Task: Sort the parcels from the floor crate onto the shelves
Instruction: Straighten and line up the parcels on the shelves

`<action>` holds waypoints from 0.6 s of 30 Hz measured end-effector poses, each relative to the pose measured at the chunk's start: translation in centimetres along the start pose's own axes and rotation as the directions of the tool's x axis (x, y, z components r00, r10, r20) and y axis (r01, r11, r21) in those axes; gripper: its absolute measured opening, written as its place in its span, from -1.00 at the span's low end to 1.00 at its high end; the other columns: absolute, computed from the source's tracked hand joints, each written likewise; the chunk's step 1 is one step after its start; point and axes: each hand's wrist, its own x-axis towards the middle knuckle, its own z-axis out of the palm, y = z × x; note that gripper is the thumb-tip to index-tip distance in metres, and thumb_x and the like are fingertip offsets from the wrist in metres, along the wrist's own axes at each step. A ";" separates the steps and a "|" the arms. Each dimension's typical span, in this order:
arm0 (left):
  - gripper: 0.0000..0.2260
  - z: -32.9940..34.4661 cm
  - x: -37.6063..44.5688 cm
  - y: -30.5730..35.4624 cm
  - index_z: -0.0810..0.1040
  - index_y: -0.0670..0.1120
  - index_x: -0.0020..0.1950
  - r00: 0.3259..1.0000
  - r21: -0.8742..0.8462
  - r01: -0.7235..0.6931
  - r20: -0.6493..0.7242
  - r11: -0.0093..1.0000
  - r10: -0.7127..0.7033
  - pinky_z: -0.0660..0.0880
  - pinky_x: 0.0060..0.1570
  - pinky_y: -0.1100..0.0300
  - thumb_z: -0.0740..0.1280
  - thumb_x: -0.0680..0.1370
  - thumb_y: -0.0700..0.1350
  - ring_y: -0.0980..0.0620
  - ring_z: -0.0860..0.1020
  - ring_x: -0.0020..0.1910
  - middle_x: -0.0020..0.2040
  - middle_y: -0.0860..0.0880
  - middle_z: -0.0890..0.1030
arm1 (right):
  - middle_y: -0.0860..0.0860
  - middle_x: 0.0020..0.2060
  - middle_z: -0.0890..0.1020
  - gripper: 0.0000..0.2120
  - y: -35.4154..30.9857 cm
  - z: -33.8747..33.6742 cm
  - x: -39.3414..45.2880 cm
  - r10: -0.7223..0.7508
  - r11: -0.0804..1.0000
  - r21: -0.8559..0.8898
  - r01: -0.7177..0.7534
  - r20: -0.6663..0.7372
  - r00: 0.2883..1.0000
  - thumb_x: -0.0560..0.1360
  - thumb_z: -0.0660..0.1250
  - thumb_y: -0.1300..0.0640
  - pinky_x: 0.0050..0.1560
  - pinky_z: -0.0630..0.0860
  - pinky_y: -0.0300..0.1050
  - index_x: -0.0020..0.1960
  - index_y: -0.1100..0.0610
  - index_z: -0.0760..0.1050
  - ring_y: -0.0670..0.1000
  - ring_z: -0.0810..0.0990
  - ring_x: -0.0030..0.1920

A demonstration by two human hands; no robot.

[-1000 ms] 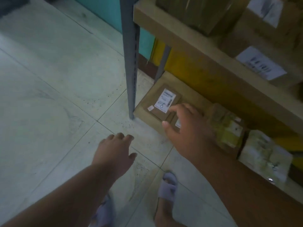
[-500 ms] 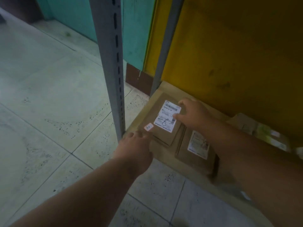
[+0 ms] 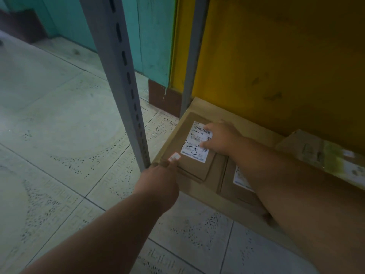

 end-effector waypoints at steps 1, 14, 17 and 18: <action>-0.39 0.0 0.0 -0.2 0.03 0.02 0.62 1.000 0.002 0.003 -0.004 1.000 -0.003 0.46 0.29 -0.04 0.18 0.60 -0.08 -0.12 0.43 0.32 0.42 -0.06 0.45 | 0.11 0.39 0.40 -0.28 -0.2 0.1 0.0 -0.003 1.000 -0.005 0.003 -0.004 1.000 0.43 0.48 -0.19 0.34 0.36 0.01 0.51 -0.05 0.34 0.17 0.35 0.39; -0.58 -3.4 0.8 6.5 0.31 0.00 0.44 0.976 0.067 -0.216 0.045 0.974 0.213 0.45 0.27 -0.15 0.21 0.59 0.02 -0.16 0.44 0.32 0.36 -0.08 0.47 | 0.05 0.31 0.45 -0.52 5.4 -0.4 -15.2 0.063 0.992 0.113 -0.054 -0.084 0.994 0.51 0.38 -0.10 0.18 0.46 -0.05 0.36 0.08 0.46 0.10 0.46 0.27; -0.61 -4.3 3.3 8.7 0.38 0.01 0.41 0.951 0.182 -0.308 0.057 0.934 0.303 0.42 0.26 -0.12 0.21 0.59 0.04 -0.15 0.45 0.29 0.30 -0.09 0.52 | 0.03 0.31 0.45 -0.52 6.8 1.6 -19.4 0.141 0.977 0.169 -0.131 -0.049 0.989 0.50 0.34 -0.05 0.26 0.50 0.02 0.37 0.09 0.48 0.09 0.47 0.28; -0.61 -4.4 4.2 9.3 0.39 0.03 0.40 0.945 0.206 -0.325 0.050 0.923 0.322 0.41 0.27 -0.11 0.18 0.59 0.08 -0.16 0.44 0.29 0.30 -0.09 0.52 | 0.03 0.29 0.45 -0.55 7.0 2.1 -20.1 0.169 0.973 0.169 -0.160 -0.036 0.985 0.51 0.33 -0.04 0.26 0.50 0.01 0.36 0.08 0.49 0.10 0.47 0.27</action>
